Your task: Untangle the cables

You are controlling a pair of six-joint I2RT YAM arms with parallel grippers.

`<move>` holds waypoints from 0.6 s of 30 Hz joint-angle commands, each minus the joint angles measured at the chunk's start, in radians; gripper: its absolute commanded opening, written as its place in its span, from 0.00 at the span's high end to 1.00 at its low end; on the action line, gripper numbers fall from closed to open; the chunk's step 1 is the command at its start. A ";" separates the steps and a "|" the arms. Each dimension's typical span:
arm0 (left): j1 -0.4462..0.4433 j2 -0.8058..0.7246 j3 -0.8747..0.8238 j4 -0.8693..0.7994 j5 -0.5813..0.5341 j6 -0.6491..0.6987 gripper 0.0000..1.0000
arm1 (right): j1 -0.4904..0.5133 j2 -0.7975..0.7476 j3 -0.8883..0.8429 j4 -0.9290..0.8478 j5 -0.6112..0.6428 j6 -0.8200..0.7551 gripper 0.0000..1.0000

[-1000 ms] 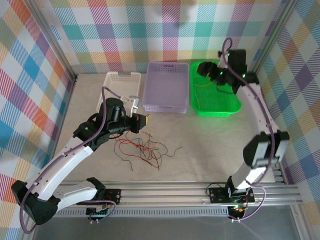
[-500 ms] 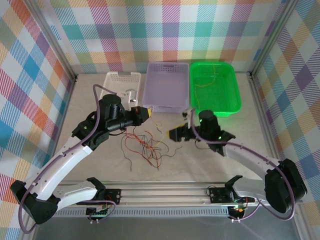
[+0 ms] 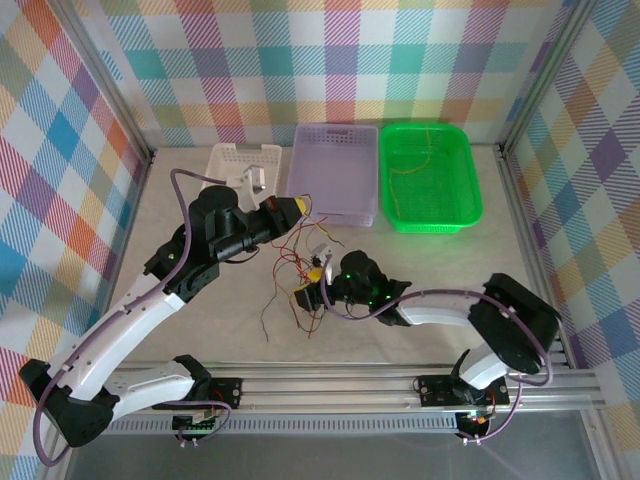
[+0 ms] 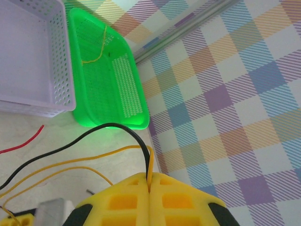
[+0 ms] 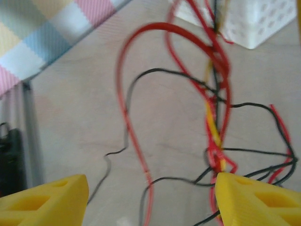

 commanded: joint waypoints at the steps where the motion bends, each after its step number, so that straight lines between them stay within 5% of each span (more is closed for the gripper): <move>1: -0.026 -0.023 0.047 0.026 -0.034 -0.015 1.00 | 0.007 0.038 0.031 0.126 0.162 -0.027 0.29; 8: -0.049 -0.051 0.053 0.024 -0.035 -0.052 1.00 | 0.012 0.117 0.071 0.132 0.226 -0.030 0.36; 14: -0.052 -0.083 0.093 -0.055 -0.079 -0.015 1.00 | 0.013 0.100 0.030 0.154 0.261 -0.010 0.75; 18: -0.049 -0.101 0.162 -0.148 -0.137 0.056 1.00 | 0.013 0.073 0.015 0.089 0.255 -0.030 0.87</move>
